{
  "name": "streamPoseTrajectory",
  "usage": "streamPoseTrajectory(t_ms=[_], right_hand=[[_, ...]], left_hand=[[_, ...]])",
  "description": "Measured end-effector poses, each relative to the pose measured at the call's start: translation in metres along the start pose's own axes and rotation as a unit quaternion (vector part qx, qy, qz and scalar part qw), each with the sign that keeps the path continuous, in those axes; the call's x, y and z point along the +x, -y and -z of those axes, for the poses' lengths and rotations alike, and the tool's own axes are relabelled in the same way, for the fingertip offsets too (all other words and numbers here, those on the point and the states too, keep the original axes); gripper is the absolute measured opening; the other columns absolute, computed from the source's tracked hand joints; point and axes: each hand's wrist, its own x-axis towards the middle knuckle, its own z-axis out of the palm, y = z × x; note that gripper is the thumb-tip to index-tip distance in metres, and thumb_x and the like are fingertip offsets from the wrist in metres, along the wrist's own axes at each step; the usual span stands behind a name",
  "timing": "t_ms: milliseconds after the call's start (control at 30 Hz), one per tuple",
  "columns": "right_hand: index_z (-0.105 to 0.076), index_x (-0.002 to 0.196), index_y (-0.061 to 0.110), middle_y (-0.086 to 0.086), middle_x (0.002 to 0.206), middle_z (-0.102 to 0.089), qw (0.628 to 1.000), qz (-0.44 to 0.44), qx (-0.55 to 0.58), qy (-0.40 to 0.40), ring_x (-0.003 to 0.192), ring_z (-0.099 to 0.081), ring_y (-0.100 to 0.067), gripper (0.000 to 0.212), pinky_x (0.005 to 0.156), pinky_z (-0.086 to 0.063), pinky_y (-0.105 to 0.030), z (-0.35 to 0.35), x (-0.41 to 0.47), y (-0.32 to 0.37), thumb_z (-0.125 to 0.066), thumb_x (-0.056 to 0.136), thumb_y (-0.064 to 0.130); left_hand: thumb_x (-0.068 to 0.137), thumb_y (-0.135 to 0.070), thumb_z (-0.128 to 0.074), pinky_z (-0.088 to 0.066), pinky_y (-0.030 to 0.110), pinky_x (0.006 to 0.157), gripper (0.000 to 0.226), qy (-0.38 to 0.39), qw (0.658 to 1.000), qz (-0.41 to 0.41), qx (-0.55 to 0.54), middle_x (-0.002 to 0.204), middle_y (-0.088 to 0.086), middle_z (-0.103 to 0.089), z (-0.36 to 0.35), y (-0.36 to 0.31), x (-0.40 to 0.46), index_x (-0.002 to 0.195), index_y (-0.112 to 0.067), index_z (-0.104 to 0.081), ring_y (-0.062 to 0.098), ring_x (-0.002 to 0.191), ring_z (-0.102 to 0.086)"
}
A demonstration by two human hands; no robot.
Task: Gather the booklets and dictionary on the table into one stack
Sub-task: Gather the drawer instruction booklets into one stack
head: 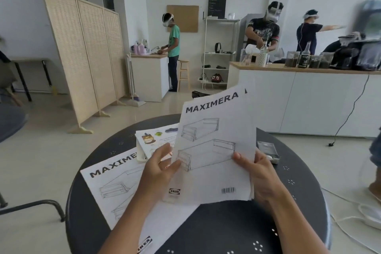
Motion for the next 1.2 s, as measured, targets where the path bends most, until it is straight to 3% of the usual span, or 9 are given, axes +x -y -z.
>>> streamPoseTrajectory(t_ms=[100,200,300,400,567,800,967,1100,1200], right_hand=[[-0.070,0.109,-0.001,-0.022,0.105,-0.077,1.000,0.021,0.013,-0.018,0.085,-0.076,-0.033,0.041,0.074,-0.064,-0.047,0.003,0.001,0.002,-0.077,0.071,0.014],[-0.068,0.110,-0.001,-0.018,0.103,-0.078,0.999,0.026,0.029,-0.015,0.086,-0.077,-0.031,0.036,0.076,-0.064,-0.046,0.002,0.000,0.000,-0.069,0.074,0.005],[-0.070,0.107,0.004,-0.010,0.100,-0.080,0.997,0.061,-0.032,-0.029,0.087,-0.077,-0.026,0.028,0.072,-0.064,-0.038,-0.003,-0.001,-0.003,-0.067,0.079,0.006],[-0.069,0.103,0.013,0.005,0.093,-0.081,0.985,0.116,-0.110,-0.067,0.085,-0.077,-0.016,0.018,0.069,-0.062,-0.028,-0.009,0.000,-0.005,-0.067,0.086,0.005],[-0.068,0.104,0.022,0.016,0.092,-0.079,0.970,0.166,-0.159,-0.084,0.085,-0.075,-0.006,0.021,0.069,-0.060,-0.023,-0.018,0.000,-0.008,-0.065,0.093,0.004],[-0.070,0.098,0.021,0.012,0.088,-0.080,0.971,0.151,-0.141,-0.116,0.083,-0.074,-0.008,0.021,0.069,-0.060,-0.025,-0.024,0.005,-0.014,-0.062,0.095,0.002],[-0.069,0.099,0.025,0.013,0.090,-0.080,0.975,0.135,-0.137,-0.108,0.086,-0.075,-0.009,0.021,0.072,-0.061,-0.027,-0.023,0.011,-0.015,-0.063,0.096,0.004],[-0.069,0.097,0.027,0.016,0.088,-0.078,0.967,0.167,-0.154,-0.117,0.082,-0.073,-0.004,0.022,0.068,-0.060,-0.025,-0.022,0.007,-0.012,-0.064,0.096,0.005],[-0.070,0.097,0.028,0.014,0.090,-0.079,0.971,0.158,-0.141,-0.109,0.087,-0.073,-0.012,0.022,0.073,-0.062,-0.029,-0.019,0.007,-0.011,-0.064,0.096,0.007]], left_hand=[[0.089,-0.019,-0.072,-0.060,0.038,0.084,0.051,-0.017,0.997,-0.075,-0.030,0.120,-0.012,-0.071,-0.003,-0.003,-0.003,0.134,-0.036,-0.055,0.016,0.109,-0.071],[0.090,-0.007,-0.071,-0.059,0.024,0.078,0.046,-0.030,0.988,-0.103,-0.112,0.116,-0.017,-0.072,-0.002,-0.011,-0.008,0.131,-0.027,-0.059,-0.005,0.100,-0.070],[0.095,-0.011,-0.065,-0.058,0.033,0.089,0.027,-0.027,0.988,-0.120,-0.089,0.112,-0.006,-0.077,-0.001,-0.011,-0.010,0.121,-0.019,-0.067,0.012,0.106,-0.072],[0.099,-0.019,-0.061,-0.055,0.019,0.083,0.019,-0.048,0.984,-0.169,-0.039,0.108,-0.014,-0.076,-0.006,-0.010,-0.016,0.114,-0.027,-0.067,0.006,0.102,-0.071],[0.097,-0.034,-0.055,-0.055,0.015,0.077,0.021,-0.089,0.974,-0.204,-0.028,0.112,-0.011,-0.074,-0.018,-0.016,-0.019,0.118,-0.030,-0.061,0.006,0.106,-0.069],[0.094,-0.037,-0.052,-0.058,0.020,0.078,0.030,-0.090,0.975,-0.203,-0.021,0.120,-0.003,-0.070,-0.023,-0.010,-0.015,0.123,-0.028,-0.057,0.012,0.111,-0.067],[0.095,-0.037,-0.049,-0.057,0.030,0.094,0.029,-0.072,0.979,-0.190,0.003,0.126,-0.009,-0.067,-0.023,-0.011,-0.012,0.124,-0.042,-0.052,0.007,0.117,-0.063],[0.097,-0.030,-0.051,-0.061,0.025,0.075,0.023,-0.117,0.966,-0.232,0.005,0.115,-0.006,-0.071,-0.022,-0.014,-0.023,0.119,-0.031,-0.057,0.010,0.104,-0.070],[0.098,-0.029,-0.049,-0.058,0.018,0.075,0.020,-0.115,0.966,-0.231,0.026,0.114,-0.008,-0.070,-0.022,-0.012,-0.021,0.116,-0.037,-0.055,0.009,0.104,-0.068]])
